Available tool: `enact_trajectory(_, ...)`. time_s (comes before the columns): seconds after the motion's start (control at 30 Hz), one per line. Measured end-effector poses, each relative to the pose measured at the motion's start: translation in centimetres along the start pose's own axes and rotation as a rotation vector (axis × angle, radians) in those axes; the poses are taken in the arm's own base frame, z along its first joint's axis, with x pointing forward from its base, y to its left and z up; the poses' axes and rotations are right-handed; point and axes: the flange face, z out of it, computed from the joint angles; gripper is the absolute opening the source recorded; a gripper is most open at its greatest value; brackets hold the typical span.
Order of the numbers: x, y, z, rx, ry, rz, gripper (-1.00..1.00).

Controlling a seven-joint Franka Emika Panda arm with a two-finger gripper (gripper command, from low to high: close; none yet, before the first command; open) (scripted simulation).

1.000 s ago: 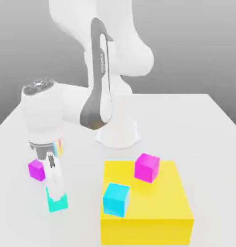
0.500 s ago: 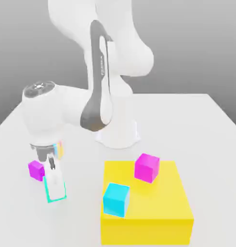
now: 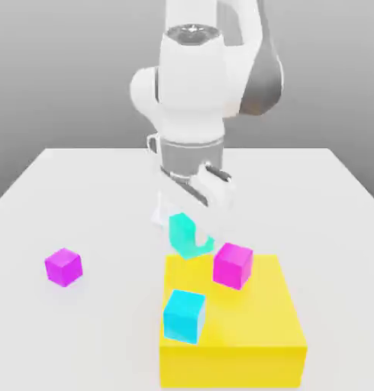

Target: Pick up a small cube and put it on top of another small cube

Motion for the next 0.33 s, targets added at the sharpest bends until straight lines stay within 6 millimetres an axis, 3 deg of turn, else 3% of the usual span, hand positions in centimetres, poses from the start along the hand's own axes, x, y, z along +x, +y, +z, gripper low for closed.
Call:
enact_trajectory(0.07,-1.8,1.4,-0.4,-0.001,0.001,-0.021,-1.00)
enact_trajectory(0.23,-2.4,1.9,4.5,-0.001,0.002,-0.028,-1.00)
enact_trajectory(0.27,-2.4,2.0,5.1,-0.001,0.002,-0.028,1.00)
enact_trajectory(0.33,-2.4,2.0,5.1,-0.001,0.002,-0.028,1.00)
